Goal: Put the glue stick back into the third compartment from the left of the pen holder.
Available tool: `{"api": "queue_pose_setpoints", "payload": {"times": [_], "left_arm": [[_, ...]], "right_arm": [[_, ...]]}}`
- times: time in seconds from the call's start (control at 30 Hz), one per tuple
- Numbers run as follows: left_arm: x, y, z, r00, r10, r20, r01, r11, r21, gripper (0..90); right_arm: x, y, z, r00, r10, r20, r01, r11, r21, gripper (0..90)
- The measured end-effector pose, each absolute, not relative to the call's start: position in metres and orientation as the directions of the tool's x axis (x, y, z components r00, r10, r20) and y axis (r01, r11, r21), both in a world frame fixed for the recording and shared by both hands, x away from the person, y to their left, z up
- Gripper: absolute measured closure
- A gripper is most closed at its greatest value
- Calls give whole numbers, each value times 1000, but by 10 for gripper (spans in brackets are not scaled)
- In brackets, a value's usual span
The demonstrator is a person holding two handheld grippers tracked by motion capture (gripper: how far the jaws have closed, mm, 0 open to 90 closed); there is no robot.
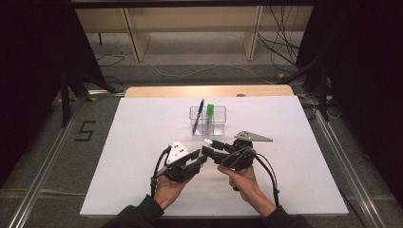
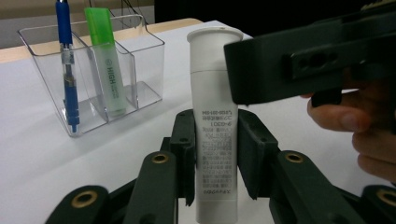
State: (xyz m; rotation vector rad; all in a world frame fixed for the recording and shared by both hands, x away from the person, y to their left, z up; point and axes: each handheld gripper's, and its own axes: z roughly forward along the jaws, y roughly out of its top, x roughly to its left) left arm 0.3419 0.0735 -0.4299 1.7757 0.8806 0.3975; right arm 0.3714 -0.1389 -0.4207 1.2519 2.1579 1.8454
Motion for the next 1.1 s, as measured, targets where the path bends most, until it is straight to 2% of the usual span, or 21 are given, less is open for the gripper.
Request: {"api": "queue_pose_setpoints", "payload": {"times": [0.7,0.83,1.0,1.07,1.1], "left_arm": [[338,72,-427,682,718,-139,354,-158,922,697],[338,72,-427,682,719,-135,351,-159,923,698],[338,72,-427,683,718,-134,345,-155,926,697],[337,71,-426,677,725,-129,347,-160,924,687],[337,71,-426,676,725,-130,351,-163,922,651]], "right_arm": [[374,-134,-424,-662,554,504,567,-68,821,606],[373,-134,-423,-665,545,511,567,-77,820,660],[373,-134,-423,-666,541,514,566,-82,820,673],[372,-134,-422,-666,544,510,562,-83,823,675],[372,-133,-422,-668,544,508,560,-82,825,675]]}}
